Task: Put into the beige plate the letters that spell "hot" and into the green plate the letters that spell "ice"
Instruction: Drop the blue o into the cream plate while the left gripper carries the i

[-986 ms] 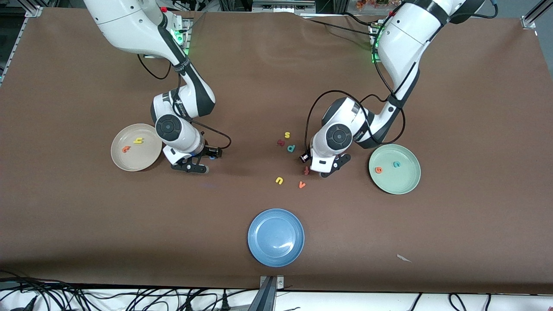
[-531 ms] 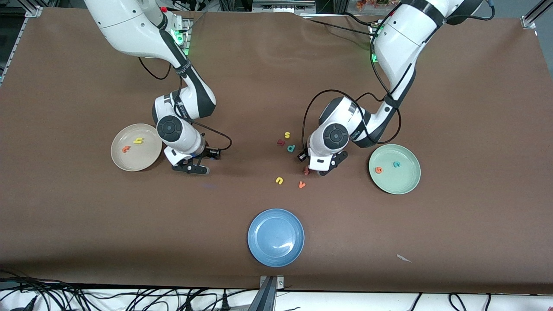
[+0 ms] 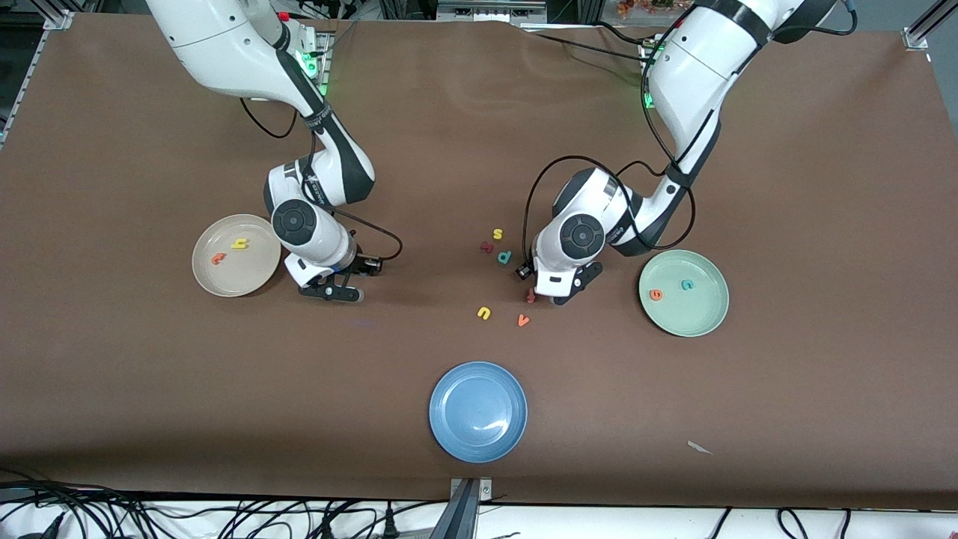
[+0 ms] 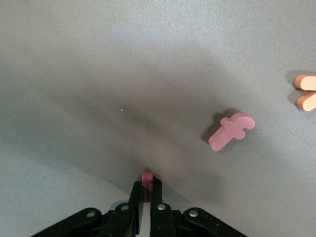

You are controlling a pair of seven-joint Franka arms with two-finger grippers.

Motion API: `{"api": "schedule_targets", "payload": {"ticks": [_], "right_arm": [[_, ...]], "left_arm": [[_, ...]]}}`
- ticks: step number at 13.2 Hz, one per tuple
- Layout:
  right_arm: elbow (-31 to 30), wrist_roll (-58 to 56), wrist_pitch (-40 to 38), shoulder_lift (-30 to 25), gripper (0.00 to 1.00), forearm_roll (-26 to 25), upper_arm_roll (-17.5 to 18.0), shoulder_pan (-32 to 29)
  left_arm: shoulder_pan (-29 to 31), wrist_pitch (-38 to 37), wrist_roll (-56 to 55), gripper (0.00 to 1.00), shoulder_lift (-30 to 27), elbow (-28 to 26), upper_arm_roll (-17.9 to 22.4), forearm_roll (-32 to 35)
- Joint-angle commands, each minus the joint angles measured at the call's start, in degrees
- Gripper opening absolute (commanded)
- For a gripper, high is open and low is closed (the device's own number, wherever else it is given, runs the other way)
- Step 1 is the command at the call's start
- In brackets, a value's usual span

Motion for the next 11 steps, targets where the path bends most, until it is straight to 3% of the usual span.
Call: {"api": "schedule_targets", "payload": {"ticks": [1,4,6,8,11], "right_arm": [[-0.1,0.3,0.2,0.8,0.27,1.0,0.2,0.8],[0.0,-0.1,0.1,0.8,0.18,1.0,0.2,0.8],[0.5,-0.4,-2.1,0.2,0.17,1.0,0.0,0.7],[3.0,-0.4,-9.0,-1.9,0.17,1.0,-0.5,0.1],[7.7,-2.5,-23.0,-5.8,0.17,0.7,-5.7,0.0]], "left_arm": [[0.3,-3.2,0.3,0.0,-1.6,1.0,0.5,-1.1],[3.1,-10.4,1.8,0.0,-5.3,2.3,0.5,-0.9],[5.1,-12.8,9.7,0.0,-6.3,2.4,0.7,-0.9],[7.7,-13.5,20.6,0.0,-6.5,2.4,0.5,-0.9],[10.6,-16.5,32.5,0.0,-7.5,2.2,0.5,-0.9]]}}
